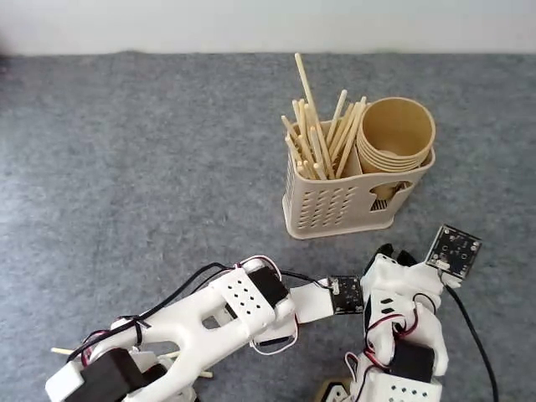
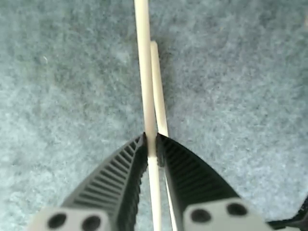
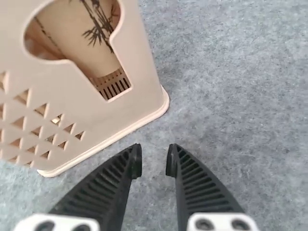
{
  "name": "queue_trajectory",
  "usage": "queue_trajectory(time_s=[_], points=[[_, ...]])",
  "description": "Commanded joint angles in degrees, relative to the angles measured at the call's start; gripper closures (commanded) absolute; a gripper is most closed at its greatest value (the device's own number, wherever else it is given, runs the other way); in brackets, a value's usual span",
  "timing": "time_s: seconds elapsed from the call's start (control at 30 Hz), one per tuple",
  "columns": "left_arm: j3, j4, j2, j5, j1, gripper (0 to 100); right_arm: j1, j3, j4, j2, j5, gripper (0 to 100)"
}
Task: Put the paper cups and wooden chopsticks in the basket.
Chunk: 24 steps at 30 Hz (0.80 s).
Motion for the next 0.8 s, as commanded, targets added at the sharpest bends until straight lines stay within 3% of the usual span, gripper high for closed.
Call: queue_trajectory(time_s=[0.0,0.13,0.33,0.77], points=[[-0.57,-6.07,-1.14,1.05,-3.16,98,-1.19,-0.18,0.04,0.22,0.53,89.5],[3.74,-12.04,-1.14,4.22,-3.16,96,-1.27,-2.9,-0.04,0.22,0.44,89.8],[4.88,-12.22,-1.14,8.79,-3.34,79,-9.1,-5.89,-0.04,0.22,0.44,89.8],[6.02,-10.73,-1.49,6.51,-2.99,78,-11.65,-12.66,-0.04,0.22,0.44,89.8]])
